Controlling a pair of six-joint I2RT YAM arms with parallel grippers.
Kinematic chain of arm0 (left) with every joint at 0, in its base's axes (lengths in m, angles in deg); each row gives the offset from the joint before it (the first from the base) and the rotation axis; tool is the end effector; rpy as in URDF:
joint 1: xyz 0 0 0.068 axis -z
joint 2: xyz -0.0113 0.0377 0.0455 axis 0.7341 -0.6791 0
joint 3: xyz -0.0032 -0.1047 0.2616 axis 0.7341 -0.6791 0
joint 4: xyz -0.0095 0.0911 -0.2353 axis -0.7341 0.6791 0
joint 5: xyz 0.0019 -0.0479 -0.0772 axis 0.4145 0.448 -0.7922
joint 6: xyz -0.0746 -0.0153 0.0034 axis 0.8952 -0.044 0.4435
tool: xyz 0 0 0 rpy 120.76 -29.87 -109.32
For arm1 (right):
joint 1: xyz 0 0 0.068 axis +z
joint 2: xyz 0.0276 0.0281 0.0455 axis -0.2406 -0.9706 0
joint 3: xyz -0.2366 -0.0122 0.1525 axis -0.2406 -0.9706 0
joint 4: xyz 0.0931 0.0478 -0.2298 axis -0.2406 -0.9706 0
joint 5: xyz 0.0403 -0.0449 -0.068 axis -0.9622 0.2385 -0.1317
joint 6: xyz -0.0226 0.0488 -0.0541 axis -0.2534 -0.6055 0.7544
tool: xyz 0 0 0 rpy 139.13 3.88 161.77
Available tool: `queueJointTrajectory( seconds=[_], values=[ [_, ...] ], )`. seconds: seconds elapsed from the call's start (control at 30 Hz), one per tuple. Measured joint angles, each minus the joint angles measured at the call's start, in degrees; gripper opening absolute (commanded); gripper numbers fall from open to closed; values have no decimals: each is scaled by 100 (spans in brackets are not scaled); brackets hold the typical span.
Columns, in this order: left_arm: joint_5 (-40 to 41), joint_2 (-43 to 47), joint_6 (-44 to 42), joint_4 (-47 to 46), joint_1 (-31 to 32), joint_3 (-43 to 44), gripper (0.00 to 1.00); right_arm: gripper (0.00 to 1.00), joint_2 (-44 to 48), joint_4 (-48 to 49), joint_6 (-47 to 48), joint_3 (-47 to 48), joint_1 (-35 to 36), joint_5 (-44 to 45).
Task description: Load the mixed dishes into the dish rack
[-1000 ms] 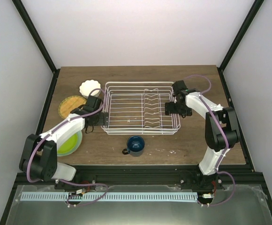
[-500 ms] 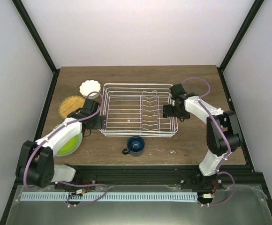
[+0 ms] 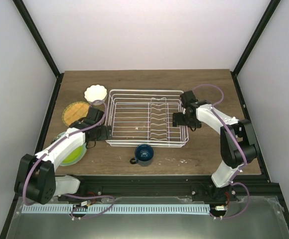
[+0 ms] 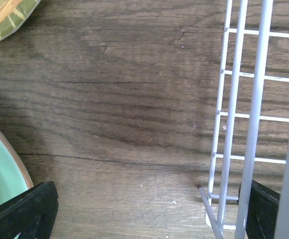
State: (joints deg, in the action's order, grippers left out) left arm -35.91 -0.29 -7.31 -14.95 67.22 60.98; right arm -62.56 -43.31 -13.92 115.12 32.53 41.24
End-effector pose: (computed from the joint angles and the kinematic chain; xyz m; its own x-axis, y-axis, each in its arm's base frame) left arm 0.2205 -0.0712 0.1862 -0.9102 -0.0477 -0.4114 -0.0387 0.9988 -0.0301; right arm 0.3049 0.1018 0.1752 -0.9604 0.0301 -0.2770 0.0069 0.9964 0.0843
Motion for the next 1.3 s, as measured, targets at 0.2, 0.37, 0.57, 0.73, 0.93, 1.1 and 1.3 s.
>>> queueJointTrajectory(
  seconds=[0.2, 0.37, 0.57, 0.73, 0.93, 1.1, 1.3],
  values=[
    [-15, 138, 66, 103, -4, -22, 100, 100, 4, -109, -4, 50, 24, 24],
    [-11, 339, 55, 286, -2, 197, 100, 100, -76, -723, -2, 319, 63, 122],
    [-9, 334, -55, 321, -2, 1154, 100, 100, -146, -1384, 26, 852, 76, 313],
    [177, 170, -245, 249, -2, 1733, 100, 100, -155, -1606, 66, 1421, 76, 518],
    [409, -575, -498, -39, -251, 2448, 100, 100, -157, -1626, 109, 1886, 76, 846],
    [120, -1340, -544, -201, -1117, 3289, 100, 100, -162, -1657, 219, 2389, 76, 1084],
    [-70, -2865, -857, 114, -2186, 4990, 100, 100, -221, -1657, 417, 2804, 76, 1349]
  ],
)
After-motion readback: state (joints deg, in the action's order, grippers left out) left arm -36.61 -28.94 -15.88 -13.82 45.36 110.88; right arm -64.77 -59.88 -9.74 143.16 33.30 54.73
